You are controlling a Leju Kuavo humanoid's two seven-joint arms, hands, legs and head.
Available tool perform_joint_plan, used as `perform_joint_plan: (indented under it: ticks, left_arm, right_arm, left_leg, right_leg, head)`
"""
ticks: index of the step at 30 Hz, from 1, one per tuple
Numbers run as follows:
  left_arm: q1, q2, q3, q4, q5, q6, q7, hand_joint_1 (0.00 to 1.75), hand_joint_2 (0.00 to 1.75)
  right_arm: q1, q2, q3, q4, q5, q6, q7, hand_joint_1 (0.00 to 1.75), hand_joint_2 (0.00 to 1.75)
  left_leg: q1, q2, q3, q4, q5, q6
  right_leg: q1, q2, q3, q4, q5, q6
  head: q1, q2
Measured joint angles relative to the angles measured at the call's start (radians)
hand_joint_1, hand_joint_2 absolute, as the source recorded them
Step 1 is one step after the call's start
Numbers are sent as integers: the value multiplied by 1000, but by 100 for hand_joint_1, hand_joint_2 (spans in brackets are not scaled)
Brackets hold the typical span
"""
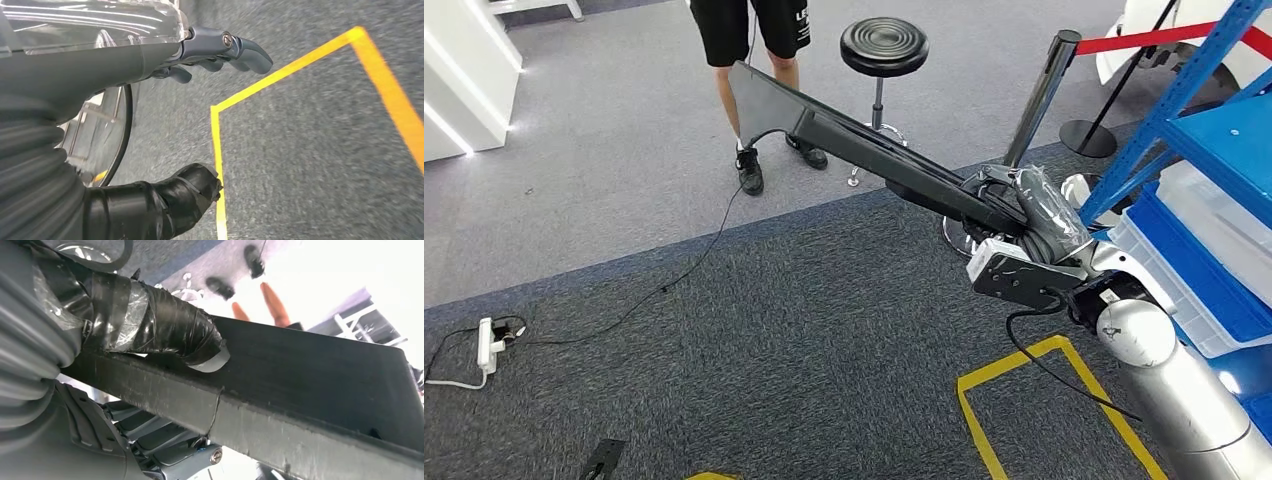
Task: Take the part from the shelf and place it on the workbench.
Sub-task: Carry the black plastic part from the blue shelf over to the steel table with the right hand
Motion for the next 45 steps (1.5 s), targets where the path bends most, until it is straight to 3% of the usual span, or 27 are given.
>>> perform_joint_plan:
  ticks: [1, 3, 5, 6, 7, 9, 11, 13, 15, 16, 17, 19, 21, 22, 25, 27, 29, 31, 32, 34, 36, 38, 40, 41, 43, 44, 45]
  left_arm:
    - [1, 0, 0, 0, 0, 0, 0, 0, 175]
    - [2, 0, 0, 0, -1, -4, 6, 0, 175]
    - [0, 0, 0, 0, -3, -8, 15, 0, 175]
    - [0, -1, 0, 0, -3, -9, 18, 0, 175]
    - [1, -1, 0, 0, -4, -9, 20, 0, 175]
    - [7, -1, 0, 0, -4, -9, 24, 0, 175]
    - [9, -1, 0, 1, -5, -8, 29, 0, 175]
    - [6, -1, 0, 1, -7, -6, 33, 0, 175]
    - [5, -3, 0, 1, -14, -5, 35, 0, 175]
    - [5, -4, 0, 1, -19, -4, 36, 0, 175]
    - [5, -4, 0, 1, -23, -4, 36, 0, 175]
    - [4, -4, 0, 1, -29, -3, 32, 0, 175]
    - [2, -4, 0, 1, -30, -4, 22, 0, 175]
    - [1, -3, 0, 1, -28, -5, 18, 0, 175]
    - [4, 0, 0, 1, -20, -8, 14, 0, 175]
    - [6, 2, 0, 0, -21, -9, 16, 0, 175]
    - [4, 2, 0, 0, -23, -10, 18, 0, 175]
    - [2, 2, 0, 0, -21, -14, 20, 0, 175]
    - [2, 2, 0, 0, -19, -17, 22, 0, 175]
    - [2, 2, 0, 0, -14, -24, 27, 0, 175]
    - [1, -1, 0, 1, -10, -26, 31, 0, 175]
    - [1, -3, 0, 1, -6, -27, 34, 0, 175]
    - [6, -3, 0, 1, -5, -27, 36, 0, 175]
    - [9, -4, 0, 1, -5, -27, 36, 0, 175]
    - [9, -4, 1, 1, -5, -26, 37, 0, 175]
    - [7, -5, 1, 1, -5, -26, 37, 0, 175]
    - [6, -5, 1, 1, -5, -27, 37, 0, 175]
  right_arm:
    - [1, 0, 0, 2, 0, 0, 0, 175, 175]
    - [1, 0, 0, 3, 0, 0, 0, 175, 175]
    - [-2, 0, 0, 3, 0, -1, 0, 175, 175]
    - [-2, -1, 0, 3, 0, -1, 1, 175, 175]
    - [-2, -2, 1, 3, 0, -1, 1, 175, 175]
    - [-2, -2, 2, 3, 2, -3, 4, 175, 175]
    - [-5, -3, 2, 3, 4, -8, 8, 175, 175]
    - [-7, -4, 2, 2, 7, -12, 13, 175, 175]
    - [-6, -5, 2, 3, 8, -13, 14, 175, 175]
    - [-6, -5, 2, 3, 8, -14, 15, 175, 175]
    - [-6, -5, 2, 3, 9, -14, 15, 175, 175]
    - [-7, -6, 2, 2, 11, -14, 16, 175, 175]
    - [-10, -9, 2, 2, 12, -15, 17, 175, 175]
    - [-11, -11, 2, 2, 13, -15, 17, 175, 175]
    - [-11, -13, 3, 2, 13, -16, 17, 175, 175]
    - [-10, -16, 3, 2, 14, -16, 16, 175, 175]
    - [-9, -21, 3, 3, 16, -18, 15, 175, 175]
    - [-6, -24, 3, 7, 20, -19, 14, 175, 175]
    - [-5, -25, 3, 9, 21, -19, 14, 175, 175]
    - [-4, -25, 3, 11, 23, -20, 14, 175, 175]
    - [-8, -24, 3, 11, 25, -20, 14, 175, 175]
    - [-12, -25, 3, 11, 26, -21, 13, 175, 175]
    - [-14, -24, 3, 11, 28, -23, 13, 175, 175]
    - [-15, -22, 3, 11, 29, -24, 14, 175, 175]
    - [-17, -19, 3, 11, 30, -25, 14, 175, 175]
    - [-18, -18, 3, 11, 31, -26, 14, 175, 175]
    - [-18, -19, 3, 12, 32, -27, 14, 175, 175]
  left_leg:
    - [0, -14, -6, 6, 2, -1]
    - [1, -41, -17, 21, 2, -4]
    - [1, -66, -34, 40, 3, -12]
    - [2, -76, -43, 46, 6, -18]
    - [4, -88, -51, 48, 10, -26]
    - [7, -100, -62, 47, 18, -40]
    - [5, -59, -80, 78, -6, -52]
    - [10, -4, -124, 182, -68, -64]
    - [19, 14, -166, 291, -115, -73]
    - [22, 17, -167, 307, -116, -77]
    - [25, 22, -148, 283, -99, -79]
    - [25, 53, -71, 157, -52, -78]
    - [16, 81, -20, 61, -30, -66]
    - [11, 84, -15, 45, -31, -58]
    - [8, 56, -20, 38, -24, -38]
    - [11, 37, -15, 26, -15, -24]
    - [10, 17, -14, 20, -10, -12]
    - [6, -8, -15, 21, -8, -5]
    - [4, -22, -16, 22, -8, -5]
    - [2, -53, -16, 28, -8, -5]
    - [2, -81, -22, 37, -9, -7]
    - [5, -106, -34, 43, -7, -15]
    - [9, -129, -43, 41, -1, -28]
    - [8, -119, -47, 44, -2, -33]
    - [4, -58, -67, 86, -29, -43]
    - [6, -21, -89, 137, -56, -47]
    - [11, 1, -120, 199, -85, -52]
  right_leg:
    - [-1, 1, 0, 5, 9, 1]
    - [-6, 14, 51, -91, 69, 2]
    - [-11, 55, 104, -201, 108, 0]
    - [-11, 69, 113, -228, 112, -2]
    - [-9, 74, 113, -234, 110, -5]
    - [-8, 51, 111, -242, 119, -16]
    - [-11, 25, 114, -253, 129, -29]
    - [-9, -2, 113, -258, 134, -35]
    - [-7, -30, 111, -257, 134, -36]
    - [-6, -44, 110, -257, 134, -35]
    - [-6, -58, 111, -257, 134, -35]
    - [-6, -84, 113, -257, 131, -30]
    - [-1, -104, 114, -258, 130, -20]
    - [1, -113, 114, -258, 130, -14]
    - [0, -131, 116, -262, 129, 1]
    - [-4, -93, 107, -237, 108, 9]
    - [-8, -30, 59, -134, 51, 10]
    - [-7, -3, -8, -6, 3, 10]
    - [-6, 0, -25, 21, 5, 9]
    - [-7, 9, -3, -41, 62, 4]
    - [-8, 52, 54, -174, 128, -3]
    - [-7, 83, 81, -241, 148, -5]
    - [-6, 64, 84, -251, 150, -8]
    - [-6, 50, 88, -259, 153, -12]
    - [-9, 20, 99, -275, 160, -24]
    - [-7, 5, 103, -278, 161, -28]
    - [-6, -11, 105, -279, 160, -31]
  head:
    - [0, 0]
    - [0, 0]
    - [0, 0]
    - [-1, 0]
    - [-1, 0]
    - [-1, 0]
    - [-5, 0]
    - [-11, 0]
    - [-11, 0]
    - [-11, 0]
    - [-11, 0]
    - [-11, 0]
    - [-10, 0]
    - [-10, 0]
    - [-9, 0]
    - [-8, 0]
    - [-6, 0]
    - [-4, 0]
    - [-4, 0]
    - [-4, 0]
    - [-4, 0]
    - [-4, 0]
    - [-3, 0]
    - [-3, 0]
    - [-7, 0]
    - [-9, 0]
    - [-11, 0]
